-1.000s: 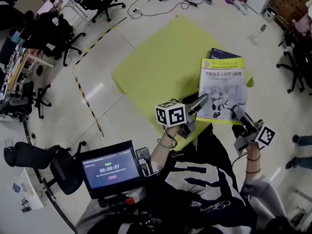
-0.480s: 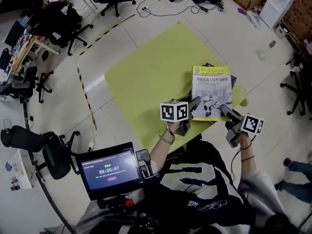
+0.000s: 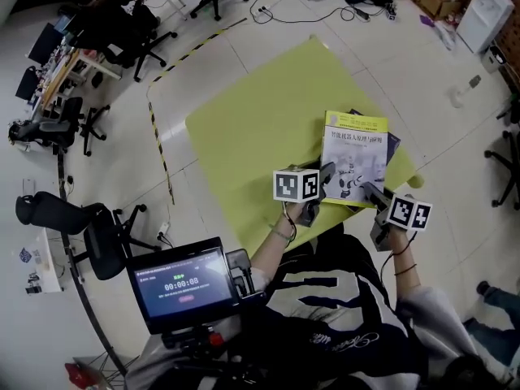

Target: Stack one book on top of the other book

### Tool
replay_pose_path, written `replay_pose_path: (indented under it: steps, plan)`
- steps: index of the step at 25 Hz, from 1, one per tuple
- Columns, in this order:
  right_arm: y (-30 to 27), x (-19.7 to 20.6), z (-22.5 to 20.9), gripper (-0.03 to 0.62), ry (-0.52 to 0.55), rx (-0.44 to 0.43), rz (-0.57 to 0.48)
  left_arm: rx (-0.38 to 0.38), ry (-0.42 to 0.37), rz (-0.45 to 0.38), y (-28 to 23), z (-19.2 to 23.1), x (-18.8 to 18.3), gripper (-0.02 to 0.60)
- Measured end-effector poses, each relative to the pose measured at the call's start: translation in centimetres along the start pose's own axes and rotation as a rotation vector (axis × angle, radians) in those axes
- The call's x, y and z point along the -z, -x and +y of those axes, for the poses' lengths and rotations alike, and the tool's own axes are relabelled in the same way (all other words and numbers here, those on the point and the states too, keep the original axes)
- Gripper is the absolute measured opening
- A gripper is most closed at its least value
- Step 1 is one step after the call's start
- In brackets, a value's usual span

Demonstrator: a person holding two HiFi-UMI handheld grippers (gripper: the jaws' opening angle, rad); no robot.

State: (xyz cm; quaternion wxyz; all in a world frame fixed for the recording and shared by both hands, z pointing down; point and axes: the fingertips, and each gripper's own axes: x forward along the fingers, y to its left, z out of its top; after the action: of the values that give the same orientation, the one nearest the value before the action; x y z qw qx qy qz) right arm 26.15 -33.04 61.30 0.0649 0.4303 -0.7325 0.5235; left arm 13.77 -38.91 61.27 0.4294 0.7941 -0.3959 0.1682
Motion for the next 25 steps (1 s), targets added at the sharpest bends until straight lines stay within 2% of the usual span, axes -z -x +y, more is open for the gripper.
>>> replay_pose_path:
  steps: [3,5,6,8,10,13,15,20,25]
  plan:
    - [0.2,-0.1,0.1,0.131,0.003,0.040,-0.053,-0.102,-0.022,-0.040,1.3,0.5,-0.5,0.153]
    - [0.3,-0.1,0.1,0.147,0.019,0.102,-0.079,-0.173,-0.056,-0.102,3.3,0.8,-1.4,0.153]
    - [0.5,-0.1,0.0,0.160,0.032,0.147,-0.091,-0.184,-0.067,-0.126,4.3,0.8,-1.8,0.153]
    - [1.2,-0.1,-0.5,0.195,0.070,0.246,-0.135,-0.160,-0.062,-0.157,6.2,0.5,-2.0,0.153]
    - [2.5,0.1,-0.9,0.195,0.104,0.306,-0.196,-0.109,-0.028,-0.187,7.8,0.0,-1.5,0.153]
    - [4.1,1.5,0.4,0.193,0.098,0.280,-0.256,-0.027,0.016,-0.222,10.3,-1.0,-0.1,0.153]
    - [5.1,2.0,2.6,0.193,0.103,0.254,-0.320,0.020,0.012,-0.222,12.2,-1.6,0.9,0.153]
    - [7.2,3.6,9.8,0.190,0.141,0.203,-0.470,0.119,-0.085,-0.180,17.2,-2.5,4.2,0.153]
    - [7.1,8.9,16.5,0.171,0.154,0.104,-0.505,0.186,-0.173,-0.157,22.3,-3.1,7.3,0.153]
